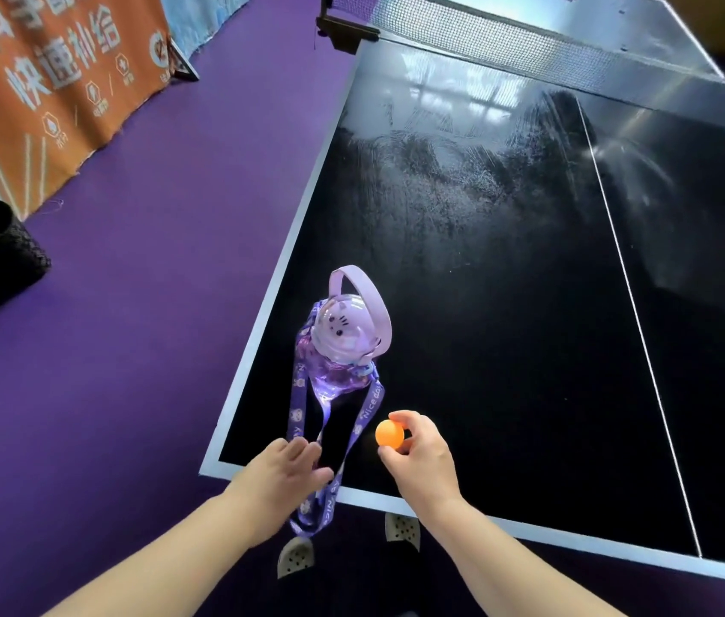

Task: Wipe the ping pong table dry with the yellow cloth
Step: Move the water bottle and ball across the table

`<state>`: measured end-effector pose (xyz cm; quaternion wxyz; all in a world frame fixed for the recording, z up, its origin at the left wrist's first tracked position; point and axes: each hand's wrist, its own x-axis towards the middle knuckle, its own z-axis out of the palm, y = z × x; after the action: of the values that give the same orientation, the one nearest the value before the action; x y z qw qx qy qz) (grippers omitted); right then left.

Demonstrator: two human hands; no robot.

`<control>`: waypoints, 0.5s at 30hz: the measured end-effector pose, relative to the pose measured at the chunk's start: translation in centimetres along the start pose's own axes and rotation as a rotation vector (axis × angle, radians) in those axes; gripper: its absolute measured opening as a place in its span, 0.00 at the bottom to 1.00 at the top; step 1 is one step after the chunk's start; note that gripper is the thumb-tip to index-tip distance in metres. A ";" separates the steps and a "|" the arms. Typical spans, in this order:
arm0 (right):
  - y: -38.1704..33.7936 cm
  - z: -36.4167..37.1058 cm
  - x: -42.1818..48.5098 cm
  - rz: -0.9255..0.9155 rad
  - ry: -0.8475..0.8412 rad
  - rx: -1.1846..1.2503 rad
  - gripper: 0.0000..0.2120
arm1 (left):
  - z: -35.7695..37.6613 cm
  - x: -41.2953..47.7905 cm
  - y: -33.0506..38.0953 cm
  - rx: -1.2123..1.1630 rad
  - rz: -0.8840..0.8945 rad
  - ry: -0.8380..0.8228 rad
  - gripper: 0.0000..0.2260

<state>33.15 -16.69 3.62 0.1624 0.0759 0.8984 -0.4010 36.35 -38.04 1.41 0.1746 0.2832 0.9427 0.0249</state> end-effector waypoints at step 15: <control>-2.2 2.4 -0.3 -0.037 -0.006 0.073 0.17 | 0.2 0.6 -3.4 -1.078 -1.096 0.173 0.12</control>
<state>33.36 -19.93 3.74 0.1546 0.0640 0.8840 -0.4365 34.14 -40.53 0.51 0.2015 -0.3510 0.8161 0.4126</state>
